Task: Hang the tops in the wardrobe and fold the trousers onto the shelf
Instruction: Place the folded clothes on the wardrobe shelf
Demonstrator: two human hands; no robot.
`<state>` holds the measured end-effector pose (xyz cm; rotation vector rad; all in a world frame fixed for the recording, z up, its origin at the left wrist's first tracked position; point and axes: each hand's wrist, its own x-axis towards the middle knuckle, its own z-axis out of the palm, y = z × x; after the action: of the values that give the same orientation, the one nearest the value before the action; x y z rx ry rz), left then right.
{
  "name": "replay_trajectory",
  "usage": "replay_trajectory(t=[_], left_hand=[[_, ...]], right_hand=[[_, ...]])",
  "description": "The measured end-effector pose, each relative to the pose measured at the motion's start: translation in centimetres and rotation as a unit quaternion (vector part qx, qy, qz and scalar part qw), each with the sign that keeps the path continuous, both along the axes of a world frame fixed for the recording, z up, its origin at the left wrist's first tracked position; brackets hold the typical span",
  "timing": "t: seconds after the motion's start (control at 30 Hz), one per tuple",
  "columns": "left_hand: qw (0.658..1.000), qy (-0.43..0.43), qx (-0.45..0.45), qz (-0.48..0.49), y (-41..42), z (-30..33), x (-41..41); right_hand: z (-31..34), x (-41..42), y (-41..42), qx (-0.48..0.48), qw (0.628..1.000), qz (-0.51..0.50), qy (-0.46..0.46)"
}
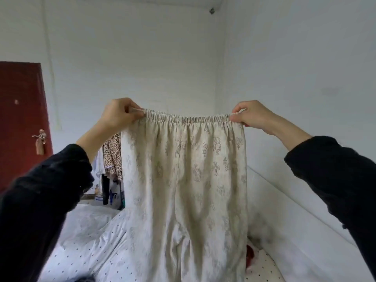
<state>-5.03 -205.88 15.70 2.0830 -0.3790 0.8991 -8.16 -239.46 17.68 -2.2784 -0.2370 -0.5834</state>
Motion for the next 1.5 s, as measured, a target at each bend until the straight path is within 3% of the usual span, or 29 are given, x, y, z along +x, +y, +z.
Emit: replay_trajectory(t=[0.17, 0.27, 0.43, 0.67, 0.87, 1.03, 1.13, 1.27, 1.5], left_hand=[[0.982, -0.16, -0.048, 0.083, -0.3, 9.1, -2.0], [0.972, -0.209, -0.049, 0.1, 0.6, 11.7, -3.7], [0.979, -0.159, 0.015, 0.124, 2.9, 8.6, -4.6], [0.959, -0.124, -0.091, 0.236, 7.7, 6.7, -4.4], [0.92, -0.154, -0.155, 0.326, 13.0, 7.0, -7.1], [0.918, -0.225, -0.179, 0.273, 12.7, 11.3, -8.3], [0.937, -0.209, -0.142, 0.241, 10.3, 11.2, -6.8], [0.971, -0.119, -0.089, 0.185, 5.6, 7.1, -2.0], [0.994, 0.073, 0.019, 0.079, -6.7, -9.7, 6.1]], right_hand=[[8.8, -0.2, 2.4, 0.071, 0.981, 0.006, -0.182], [11.8, -0.7, 3.3, 0.136, 0.966, 0.056, -0.212], [8.7, 0.0, 4.0, 0.105, 0.985, 0.078, -0.109], [6.4, -1.0, 11.0, 0.063, 0.979, 0.195, -0.016], [6.5, -2.7, 19.2, 0.132, 0.919, 0.37, 0.042], [8.3, -3.4, 19.4, 0.249, 0.858, 0.446, 0.053], [7.2, -2.8, 16.4, 0.287, 0.852, 0.43, 0.078], [2.3, -1.5, 11.2, 0.299, 0.877, 0.348, 0.143], [-14.0, -1.2, 0.5, 0.344, 0.883, 0.153, 0.28]])
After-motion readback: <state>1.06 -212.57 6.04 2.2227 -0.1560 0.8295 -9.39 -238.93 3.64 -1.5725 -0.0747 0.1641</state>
